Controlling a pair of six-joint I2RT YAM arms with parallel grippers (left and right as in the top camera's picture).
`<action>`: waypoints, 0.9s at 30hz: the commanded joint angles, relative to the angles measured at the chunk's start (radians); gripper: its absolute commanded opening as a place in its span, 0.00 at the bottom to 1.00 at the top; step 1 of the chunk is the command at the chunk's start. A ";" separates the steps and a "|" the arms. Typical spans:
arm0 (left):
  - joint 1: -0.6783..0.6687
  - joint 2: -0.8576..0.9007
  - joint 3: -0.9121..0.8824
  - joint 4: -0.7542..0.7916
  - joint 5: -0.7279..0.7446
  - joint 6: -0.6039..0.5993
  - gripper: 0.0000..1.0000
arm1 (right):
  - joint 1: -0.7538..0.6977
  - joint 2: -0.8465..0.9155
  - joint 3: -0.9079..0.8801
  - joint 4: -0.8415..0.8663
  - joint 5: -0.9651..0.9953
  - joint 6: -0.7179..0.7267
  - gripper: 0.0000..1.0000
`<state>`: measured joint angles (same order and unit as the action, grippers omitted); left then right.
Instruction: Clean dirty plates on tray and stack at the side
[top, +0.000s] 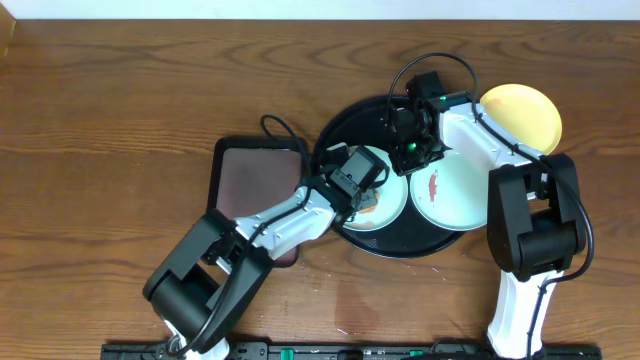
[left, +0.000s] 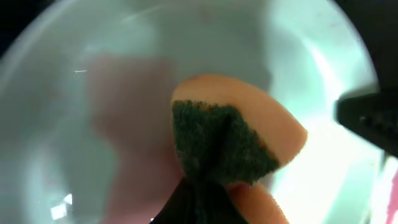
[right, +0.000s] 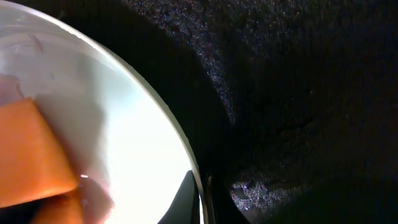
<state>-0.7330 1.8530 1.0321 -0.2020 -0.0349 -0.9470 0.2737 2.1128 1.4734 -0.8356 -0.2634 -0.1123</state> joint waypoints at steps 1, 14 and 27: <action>0.041 -0.011 -0.020 -0.090 -0.078 0.103 0.08 | 0.002 0.037 -0.020 0.024 0.058 0.022 0.01; 0.076 -0.229 -0.020 -0.178 -0.344 0.108 0.08 | 0.003 0.037 -0.011 0.031 0.056 0.049 0.01; 0.250 -0.585 -0.020 -0.469 -0.356 0.109 0.07 | 0.049 -0.183 0.039 0.048 0.246 0.074 0.01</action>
<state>-0.5510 1.3045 1.0195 -0.6197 -0.3515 -0.8555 0.2977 2.0464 1.4746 -0.7971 -0.1711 -0.0620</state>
